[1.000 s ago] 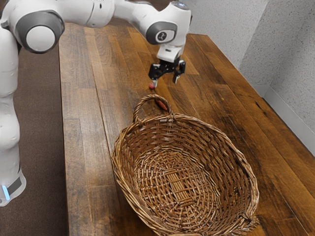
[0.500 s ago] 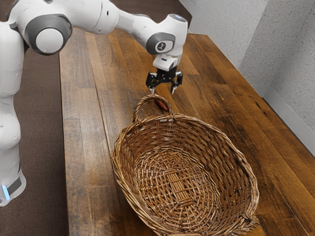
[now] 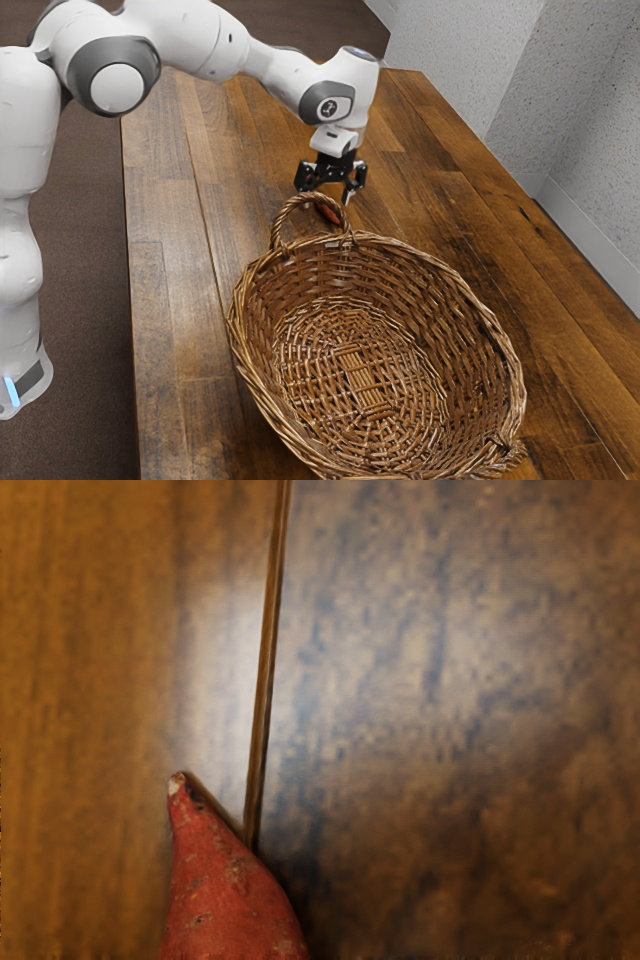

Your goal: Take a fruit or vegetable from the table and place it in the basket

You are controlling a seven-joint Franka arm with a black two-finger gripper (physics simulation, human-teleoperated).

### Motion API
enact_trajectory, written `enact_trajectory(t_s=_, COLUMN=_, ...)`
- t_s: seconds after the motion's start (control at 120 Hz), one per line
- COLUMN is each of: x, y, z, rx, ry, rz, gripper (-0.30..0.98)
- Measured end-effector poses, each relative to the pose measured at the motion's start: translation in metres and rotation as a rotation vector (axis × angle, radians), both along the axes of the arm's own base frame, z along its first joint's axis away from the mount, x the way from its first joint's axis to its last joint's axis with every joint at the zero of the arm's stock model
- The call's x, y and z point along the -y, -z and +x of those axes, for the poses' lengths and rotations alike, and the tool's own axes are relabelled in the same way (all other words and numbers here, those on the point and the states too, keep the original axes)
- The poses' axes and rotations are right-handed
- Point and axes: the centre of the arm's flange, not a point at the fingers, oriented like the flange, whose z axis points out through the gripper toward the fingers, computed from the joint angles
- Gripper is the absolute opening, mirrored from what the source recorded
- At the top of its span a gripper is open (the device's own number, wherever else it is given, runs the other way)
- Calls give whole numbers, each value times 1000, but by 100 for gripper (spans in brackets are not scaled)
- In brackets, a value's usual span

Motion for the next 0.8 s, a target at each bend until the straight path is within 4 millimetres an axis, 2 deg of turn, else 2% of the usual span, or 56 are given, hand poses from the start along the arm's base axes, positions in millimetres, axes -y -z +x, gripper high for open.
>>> enact_trajectory(t_s=0.367, x=-8, y=18, z=3, rx=-4, ry=-51, rz=-10, gripper=68)
enact_trajectory(t_s=0.617, x=-9, y=20, z=5, rx=2, ry=-68, rz=-7, gripper=68)
enact_trajectory(t_s=0.8, x=-9, y=19, z=6, rx=4, ry=-81, rz=-6, gripper=47)
